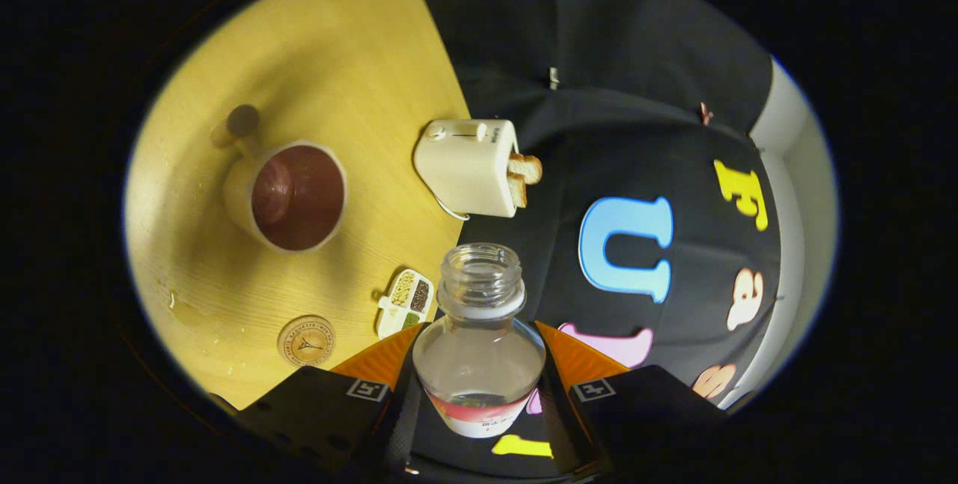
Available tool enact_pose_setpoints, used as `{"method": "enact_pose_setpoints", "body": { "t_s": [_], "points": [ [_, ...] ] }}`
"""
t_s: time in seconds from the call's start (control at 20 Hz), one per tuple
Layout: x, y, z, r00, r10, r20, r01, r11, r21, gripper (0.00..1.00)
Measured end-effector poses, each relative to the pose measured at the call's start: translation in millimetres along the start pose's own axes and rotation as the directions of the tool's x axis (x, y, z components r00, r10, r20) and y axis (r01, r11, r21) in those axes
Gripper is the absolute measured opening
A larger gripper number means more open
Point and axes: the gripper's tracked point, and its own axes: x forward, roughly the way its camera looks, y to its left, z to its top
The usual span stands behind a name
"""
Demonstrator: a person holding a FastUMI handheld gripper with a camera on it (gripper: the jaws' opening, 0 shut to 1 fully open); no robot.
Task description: Take the bottle from table, then pour the juice into the cup, finally place the bottle on the coaster
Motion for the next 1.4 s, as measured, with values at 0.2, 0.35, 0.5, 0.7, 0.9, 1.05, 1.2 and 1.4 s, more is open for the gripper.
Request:
{"method": "enact_pose_setpoints", "body": {
  "t_s": [0.2,0.35,0.5,0.7,0.9,1.05,1.2,1.4],
  "points": [
    [-14.0,-20.1,-15.5,1.000,0.020,-0.016,-0.015,0.958,0.286,0.73],
    [-28.7,-34.6,-25.3,0.999,0.032,0.005,-0.030,0.856,0.516,0.74],
    [-31.8,-44.8,-29.2,0.997,0.060,0.050,-0.078,0.692,0.718,0.74],
    [-33.5,-57.7,-45.9,0.997,0.024,0.076,-0.079,0.462,0.883,0.74],
    [-21.9,-52.6,-59.6,0.994,-0.039,0.101,-0.086,0.287,0.954,0.74],
    [-10.8,-47.8,-69.9,0.989,-0.101,0.111,-0.093,0.170,0.981,0.74],
    [6.7,-17.5,-79.7,0.989,-0.098,0.113,-0.098,0.154,0.983,0.74],
    [36.1,21.8,-89.4,0.991,-0.081,0.109,-0.098,0.122,0.988,0.74]
  ]
}}
